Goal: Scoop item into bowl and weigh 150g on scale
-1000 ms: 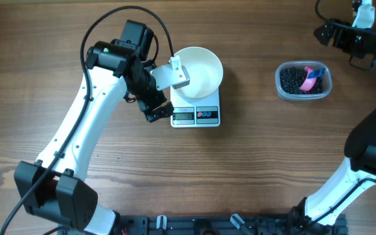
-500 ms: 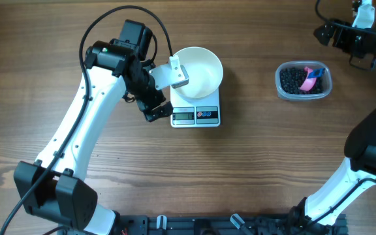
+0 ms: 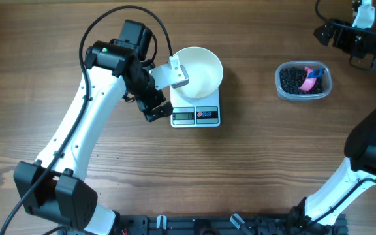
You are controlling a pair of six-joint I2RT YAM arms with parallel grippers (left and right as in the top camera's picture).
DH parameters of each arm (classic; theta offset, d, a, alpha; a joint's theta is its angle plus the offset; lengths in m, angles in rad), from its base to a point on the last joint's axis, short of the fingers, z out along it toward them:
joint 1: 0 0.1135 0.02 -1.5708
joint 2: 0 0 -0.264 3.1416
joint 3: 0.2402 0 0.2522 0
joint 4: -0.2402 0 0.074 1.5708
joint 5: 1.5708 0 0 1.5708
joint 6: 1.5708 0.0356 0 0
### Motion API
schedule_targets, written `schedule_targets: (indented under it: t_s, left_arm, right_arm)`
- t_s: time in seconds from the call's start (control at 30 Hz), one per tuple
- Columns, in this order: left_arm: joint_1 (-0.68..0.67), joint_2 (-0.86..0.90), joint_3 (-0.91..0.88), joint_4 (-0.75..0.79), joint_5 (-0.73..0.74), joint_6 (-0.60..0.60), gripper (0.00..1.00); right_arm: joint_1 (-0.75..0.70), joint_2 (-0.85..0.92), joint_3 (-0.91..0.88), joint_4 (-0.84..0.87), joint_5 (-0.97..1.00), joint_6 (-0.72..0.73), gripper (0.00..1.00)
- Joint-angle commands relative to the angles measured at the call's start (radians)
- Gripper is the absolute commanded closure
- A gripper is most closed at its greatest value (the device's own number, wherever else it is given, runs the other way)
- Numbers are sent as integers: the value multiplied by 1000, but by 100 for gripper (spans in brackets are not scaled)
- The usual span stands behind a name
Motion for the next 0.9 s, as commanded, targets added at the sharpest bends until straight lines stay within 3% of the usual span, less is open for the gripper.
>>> schedule_targets:
  t_s: [0.0,0.87]
  left_arm:
    - [5,13,-7,3,2,16,0]
    - [5,13,-7,3,2,16,0]
  right_arm:
    - [6,12,17,2,6,1,0]
    - [6,12,17,2,6,1,0]
